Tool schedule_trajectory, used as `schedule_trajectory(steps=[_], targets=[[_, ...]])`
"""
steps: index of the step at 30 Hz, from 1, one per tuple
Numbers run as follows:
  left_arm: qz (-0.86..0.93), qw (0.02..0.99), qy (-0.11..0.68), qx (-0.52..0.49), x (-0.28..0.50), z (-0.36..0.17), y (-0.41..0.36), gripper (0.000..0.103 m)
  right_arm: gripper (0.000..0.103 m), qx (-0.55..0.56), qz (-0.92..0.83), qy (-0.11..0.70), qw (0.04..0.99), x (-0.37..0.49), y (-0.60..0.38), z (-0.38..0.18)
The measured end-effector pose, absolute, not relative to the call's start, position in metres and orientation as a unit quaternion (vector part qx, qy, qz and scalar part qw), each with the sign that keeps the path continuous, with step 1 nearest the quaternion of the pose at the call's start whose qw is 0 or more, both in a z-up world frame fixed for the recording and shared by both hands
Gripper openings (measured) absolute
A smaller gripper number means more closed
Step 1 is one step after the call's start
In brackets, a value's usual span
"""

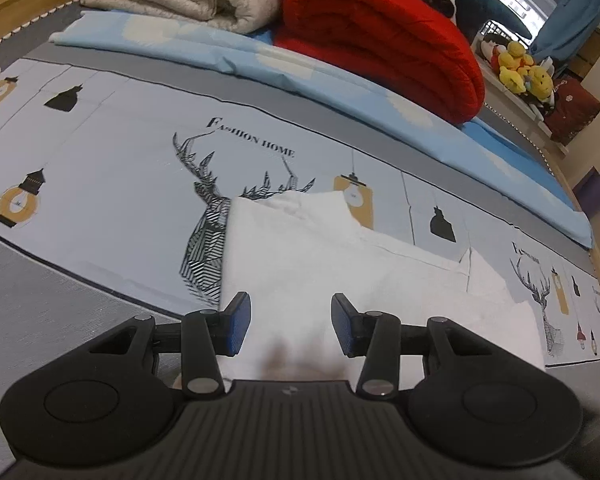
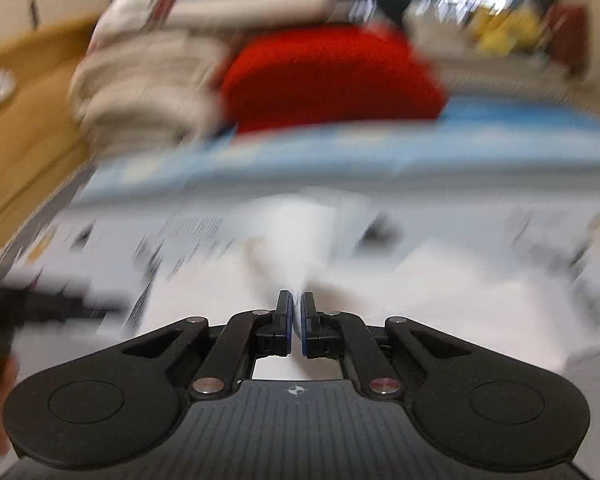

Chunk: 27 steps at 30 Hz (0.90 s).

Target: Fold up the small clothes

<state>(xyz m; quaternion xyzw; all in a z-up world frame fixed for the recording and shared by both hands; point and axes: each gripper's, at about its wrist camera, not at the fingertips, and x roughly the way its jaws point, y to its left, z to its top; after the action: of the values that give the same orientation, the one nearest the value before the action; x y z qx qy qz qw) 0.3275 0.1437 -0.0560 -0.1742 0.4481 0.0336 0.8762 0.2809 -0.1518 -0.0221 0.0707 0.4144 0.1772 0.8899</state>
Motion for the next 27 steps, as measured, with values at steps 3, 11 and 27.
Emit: schedule_trajectory(steps=[3, 11, 27], targets=[[0.039, 0.874, 0.451, -0.179, 0.327, -0.057, 0.149, 0.049, 0.004, 0.046, 0.165, 0.472, 0.865, 0.273, -0.133, -0.057], [0.043, 0.872, 0.453, -0.181, 0.334, -0.062, 0.143, 0.049, 0.004, 0.074, 0.139, 0.488, 0.859, 0.283, -0.146, -0.060], [0.137, 0.858, 0.439, -0.230, 0.339, -0.070, 0.176, 0.049, 0.014, -0.023, 0.256, 0.504, 0.825, 0.273, -0.089, -0.070]])
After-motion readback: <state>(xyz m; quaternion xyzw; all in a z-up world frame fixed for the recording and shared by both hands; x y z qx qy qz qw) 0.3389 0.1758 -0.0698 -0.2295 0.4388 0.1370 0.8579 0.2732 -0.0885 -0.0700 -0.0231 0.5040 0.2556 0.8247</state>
